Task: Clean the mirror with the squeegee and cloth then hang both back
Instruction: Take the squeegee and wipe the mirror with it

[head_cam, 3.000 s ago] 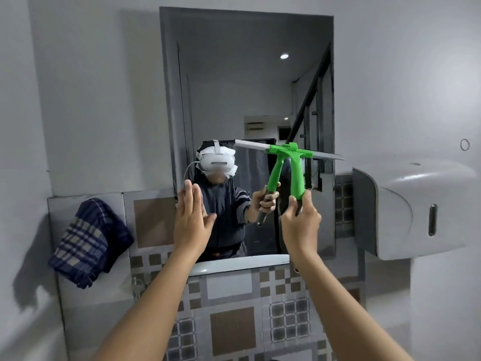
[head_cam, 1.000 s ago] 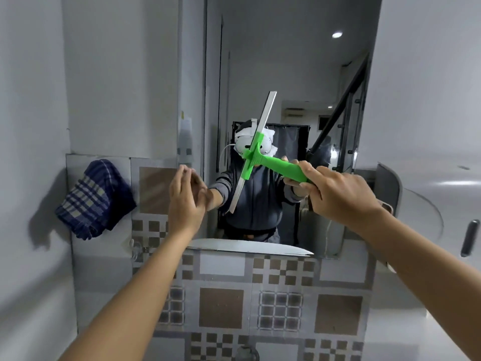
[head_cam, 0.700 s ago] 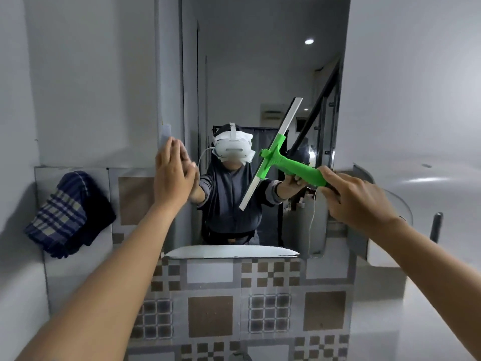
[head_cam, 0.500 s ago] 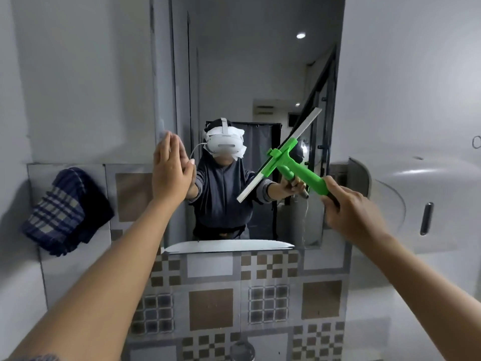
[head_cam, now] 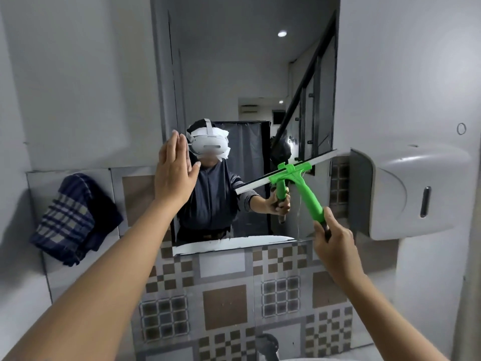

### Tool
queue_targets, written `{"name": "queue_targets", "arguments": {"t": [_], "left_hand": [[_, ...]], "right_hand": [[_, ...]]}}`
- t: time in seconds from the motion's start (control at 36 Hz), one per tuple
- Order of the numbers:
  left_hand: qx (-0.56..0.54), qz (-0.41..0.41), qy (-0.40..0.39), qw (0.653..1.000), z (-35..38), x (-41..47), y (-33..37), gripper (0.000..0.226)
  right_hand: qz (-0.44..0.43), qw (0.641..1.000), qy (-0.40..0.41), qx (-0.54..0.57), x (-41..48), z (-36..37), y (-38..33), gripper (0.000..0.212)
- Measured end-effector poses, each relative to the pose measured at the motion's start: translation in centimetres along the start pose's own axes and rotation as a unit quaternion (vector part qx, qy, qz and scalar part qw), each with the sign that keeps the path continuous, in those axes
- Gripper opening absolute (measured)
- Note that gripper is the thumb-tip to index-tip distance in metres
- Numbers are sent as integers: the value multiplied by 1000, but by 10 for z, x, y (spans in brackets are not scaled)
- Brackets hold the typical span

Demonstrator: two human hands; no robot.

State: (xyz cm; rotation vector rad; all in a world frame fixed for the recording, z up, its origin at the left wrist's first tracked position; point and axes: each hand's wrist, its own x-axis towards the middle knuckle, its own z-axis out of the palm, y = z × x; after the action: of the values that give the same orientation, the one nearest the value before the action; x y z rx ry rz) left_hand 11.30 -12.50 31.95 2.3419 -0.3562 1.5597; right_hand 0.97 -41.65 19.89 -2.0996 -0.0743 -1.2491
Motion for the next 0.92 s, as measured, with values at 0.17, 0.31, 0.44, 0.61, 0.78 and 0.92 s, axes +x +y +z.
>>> {"name": "queue_targets", "arguments": {"t": [0.17, 0.31, 0.44, 0.61, 0.78, 0.92], "left_hand": [[-1, 48, -4, 999, -2, 0, -11, 65], [-7, 86, -16, 996, -3, -1, -21, 64], [-16, 119, -14, 993, -2, -1, -31, 63], [-11, 140, -23, 990, -3, 1, -39, 64], [-8, 152, -26, 988, -4, 2, -43, 65], [-8, 149, -23, 989, -4, 1, -40, 64]], "right_hand": [[72, 991, 20, 111, -24, 31, -14, 25], [117, 972, 59, 193, -44, 56, -40, 8], [147, 957, 90, 233, -64, 80, -67, 9], [174, 939, 109, 276, -80, 109, -90, 8], [161, 942, 93, 279, -99, 132, -102, 13], [165, 949, 76, 258, -106, 142, -100, 27]]}}
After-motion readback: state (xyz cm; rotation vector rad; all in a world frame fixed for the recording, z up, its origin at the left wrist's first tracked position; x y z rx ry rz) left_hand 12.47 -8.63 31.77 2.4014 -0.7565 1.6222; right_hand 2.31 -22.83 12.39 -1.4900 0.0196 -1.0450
